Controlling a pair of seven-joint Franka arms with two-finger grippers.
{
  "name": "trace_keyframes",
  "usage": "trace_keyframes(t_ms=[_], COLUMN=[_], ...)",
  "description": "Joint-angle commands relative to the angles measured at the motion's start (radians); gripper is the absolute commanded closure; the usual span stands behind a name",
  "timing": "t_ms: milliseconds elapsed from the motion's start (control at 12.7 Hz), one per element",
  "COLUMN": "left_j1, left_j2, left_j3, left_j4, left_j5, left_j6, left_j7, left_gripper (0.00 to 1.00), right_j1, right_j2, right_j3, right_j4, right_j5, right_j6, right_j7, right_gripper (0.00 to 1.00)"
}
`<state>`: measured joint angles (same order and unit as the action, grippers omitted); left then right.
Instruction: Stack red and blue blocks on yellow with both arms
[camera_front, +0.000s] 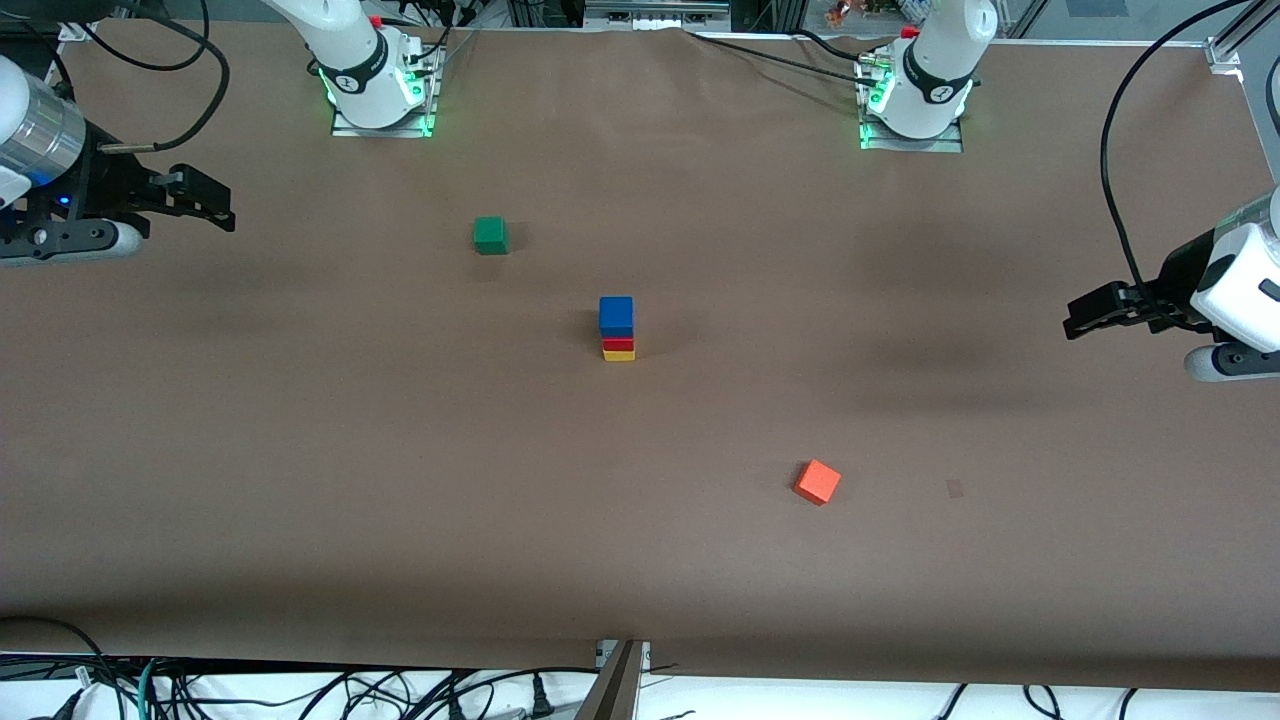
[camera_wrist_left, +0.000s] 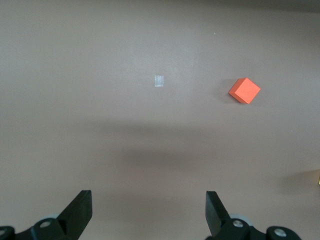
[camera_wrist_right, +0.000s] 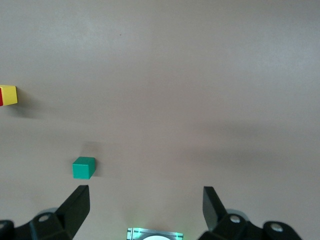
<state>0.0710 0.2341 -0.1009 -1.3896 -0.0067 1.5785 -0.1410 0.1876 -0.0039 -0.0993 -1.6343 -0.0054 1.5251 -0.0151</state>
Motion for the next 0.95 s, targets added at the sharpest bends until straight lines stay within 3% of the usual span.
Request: trace_keyframes(t_ms=[0,868], left_j1=[-0.005,-0.005], left_j2=[0.016,0.016], left_j3=[0.003,0.003], left_j4=[0.032,0.032], left_j5=[-0.004,-0.006], left_j6=[-0.008,-0.008], left_j7=[0.018,0.017], left_gripper=[0.0,0.0], right_j1=[0.0,-0.007], right_j2=[0.022,0.061], right_j3=[0.023,0.015], right_j4=[0.051,0.111], right_j5=[-0.053,-0.047], right_j6=[0.001,-0.003], right_j7=[-0.002,0.003], right_gripper=[0.0,0.0])
